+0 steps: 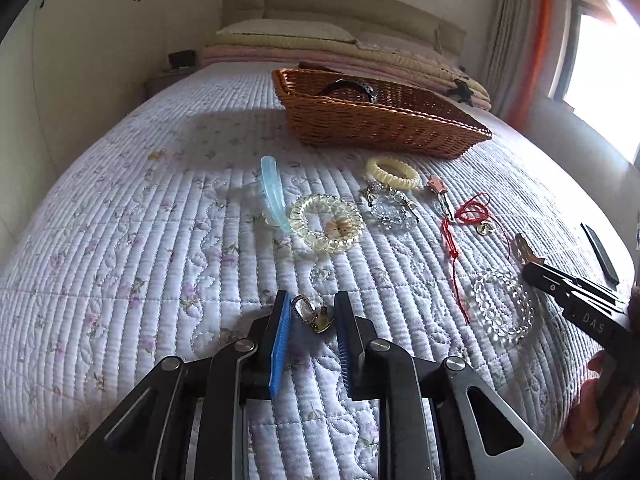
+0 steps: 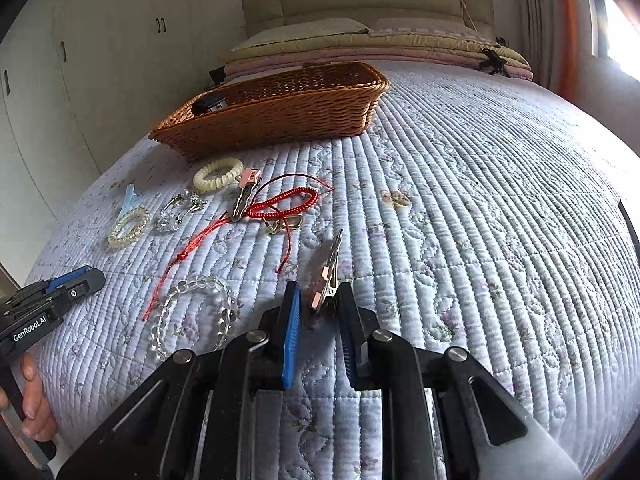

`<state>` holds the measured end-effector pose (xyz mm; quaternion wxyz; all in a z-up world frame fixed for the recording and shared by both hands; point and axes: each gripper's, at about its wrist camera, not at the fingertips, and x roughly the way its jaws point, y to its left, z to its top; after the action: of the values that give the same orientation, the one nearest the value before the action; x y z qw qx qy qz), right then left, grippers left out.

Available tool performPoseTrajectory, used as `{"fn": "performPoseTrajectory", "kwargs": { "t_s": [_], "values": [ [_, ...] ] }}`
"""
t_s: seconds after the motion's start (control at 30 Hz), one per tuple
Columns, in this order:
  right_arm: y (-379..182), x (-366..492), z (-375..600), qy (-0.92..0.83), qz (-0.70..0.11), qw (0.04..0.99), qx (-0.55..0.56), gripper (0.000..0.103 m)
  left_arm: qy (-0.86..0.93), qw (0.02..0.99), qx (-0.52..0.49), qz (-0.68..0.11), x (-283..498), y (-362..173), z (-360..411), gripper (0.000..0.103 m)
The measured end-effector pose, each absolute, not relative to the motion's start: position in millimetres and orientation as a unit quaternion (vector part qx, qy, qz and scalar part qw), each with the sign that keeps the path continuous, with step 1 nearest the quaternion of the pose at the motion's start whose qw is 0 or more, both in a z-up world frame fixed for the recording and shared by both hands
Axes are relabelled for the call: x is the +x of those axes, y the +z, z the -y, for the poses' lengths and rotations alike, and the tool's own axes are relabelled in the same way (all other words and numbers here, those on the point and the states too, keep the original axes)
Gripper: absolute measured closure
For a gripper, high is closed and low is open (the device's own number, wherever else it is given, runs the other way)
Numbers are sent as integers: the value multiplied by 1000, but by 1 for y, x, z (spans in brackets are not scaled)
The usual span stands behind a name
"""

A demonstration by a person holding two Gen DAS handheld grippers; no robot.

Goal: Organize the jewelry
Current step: 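Grasp the gold ring with the left tool while the right tool grips the silver hair clip, then carry the ring and clip into the wicker basket and open both tools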

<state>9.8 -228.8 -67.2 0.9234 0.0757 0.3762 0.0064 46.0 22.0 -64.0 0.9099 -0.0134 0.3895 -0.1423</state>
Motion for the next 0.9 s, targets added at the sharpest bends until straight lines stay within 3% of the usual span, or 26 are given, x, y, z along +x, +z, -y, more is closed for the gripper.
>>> {"fn": "performPoseTrajectory", "kwargs": {
  "t_s": [0.3,0.37,0.9],
  "values": [
    [-65,18,230,2,-382,920,84,80,-148,911,-16,-385,44,-64,-23,89],
    [-65,18,227,-3,-381,921,74,87,-149,911,-17,-385,43,-64,-24,90],
    [-49,-1,220,16,-326,943,59,88,-168,925,1,-340,24,-46,-15,90]
  ]
}}
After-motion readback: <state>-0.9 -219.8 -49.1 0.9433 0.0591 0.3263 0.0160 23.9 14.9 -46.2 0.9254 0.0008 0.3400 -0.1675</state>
